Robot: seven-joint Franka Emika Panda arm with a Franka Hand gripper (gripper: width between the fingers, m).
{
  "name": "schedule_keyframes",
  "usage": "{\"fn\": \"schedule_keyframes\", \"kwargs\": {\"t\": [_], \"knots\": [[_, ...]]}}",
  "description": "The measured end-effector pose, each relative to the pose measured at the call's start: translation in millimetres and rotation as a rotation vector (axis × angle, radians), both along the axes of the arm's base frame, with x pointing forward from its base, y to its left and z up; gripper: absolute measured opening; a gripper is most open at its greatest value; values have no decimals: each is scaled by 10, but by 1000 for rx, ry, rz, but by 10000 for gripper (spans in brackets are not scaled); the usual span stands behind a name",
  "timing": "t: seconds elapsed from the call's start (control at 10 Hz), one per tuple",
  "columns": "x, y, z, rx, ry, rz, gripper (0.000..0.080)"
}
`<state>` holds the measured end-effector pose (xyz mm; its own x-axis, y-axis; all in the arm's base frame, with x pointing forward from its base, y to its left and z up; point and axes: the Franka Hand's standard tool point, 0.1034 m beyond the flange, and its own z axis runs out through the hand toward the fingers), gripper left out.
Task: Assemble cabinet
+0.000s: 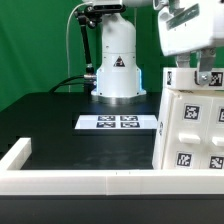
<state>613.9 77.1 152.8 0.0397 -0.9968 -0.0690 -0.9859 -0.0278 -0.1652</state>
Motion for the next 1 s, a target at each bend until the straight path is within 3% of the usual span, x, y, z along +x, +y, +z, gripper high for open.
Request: {"fn": "schedule_keyframes", "kwargs": {"t": [0.3, 0.7, 0.9, 1.0], "knots": [[-15, 30, 6, 60, 39, -305, 563], [-11, 41, 0, 123, 53, -420, 563], [-16, 65, -7, 127, 53, -401, 761], [-16, 68, -7, 126, 52, -388, 761]]}}
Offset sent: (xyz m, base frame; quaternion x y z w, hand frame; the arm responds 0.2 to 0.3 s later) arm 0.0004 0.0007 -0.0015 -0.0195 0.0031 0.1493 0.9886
